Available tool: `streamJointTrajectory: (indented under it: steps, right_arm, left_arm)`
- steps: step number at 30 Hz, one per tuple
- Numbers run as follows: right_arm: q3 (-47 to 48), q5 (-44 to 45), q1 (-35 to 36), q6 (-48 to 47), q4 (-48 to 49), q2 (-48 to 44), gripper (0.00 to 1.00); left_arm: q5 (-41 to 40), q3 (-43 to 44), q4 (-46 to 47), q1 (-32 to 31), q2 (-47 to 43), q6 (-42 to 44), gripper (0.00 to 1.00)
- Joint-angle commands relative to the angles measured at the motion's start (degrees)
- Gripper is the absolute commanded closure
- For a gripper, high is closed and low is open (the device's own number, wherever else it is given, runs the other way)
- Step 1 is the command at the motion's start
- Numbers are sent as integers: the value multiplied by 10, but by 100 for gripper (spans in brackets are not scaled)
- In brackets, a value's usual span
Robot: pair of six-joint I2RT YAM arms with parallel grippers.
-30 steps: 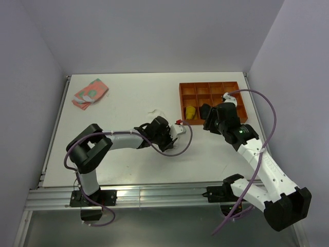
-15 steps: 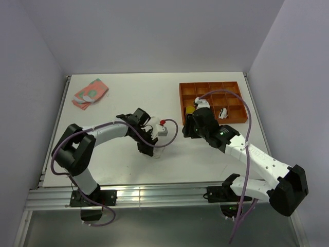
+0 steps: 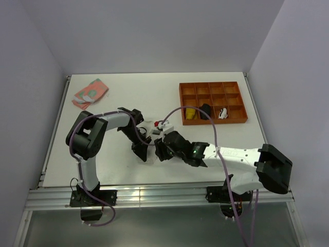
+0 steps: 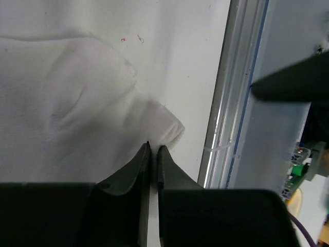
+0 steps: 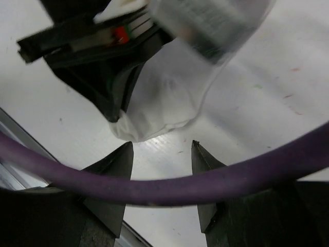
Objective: Roll the socks
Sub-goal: Roll the sock at the center of the board.
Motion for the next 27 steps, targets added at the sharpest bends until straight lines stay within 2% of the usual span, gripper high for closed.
streamJointTrajectory:
  steps: [1, 8, 17, 27]
  right_arm:
    - [-30, -7, 28, -9, 122, 15, 44]
    - [-75, -47, 75, -13, 244, 52, 43]
    - [-47, -16, 94, -28, 256, 143, 43]
    - [-41, 22, 95, -48, 241, 137, 44]
  left_arm:
    - [41, 27, -36, -3, 17, 17, 98]
    - [53, 58, -57, 1, 67, 9, 99]
    - [50, 75, -71, 0, 85, 5, 100]
    - [48, 66, -69, -1, 88, 6, 100]
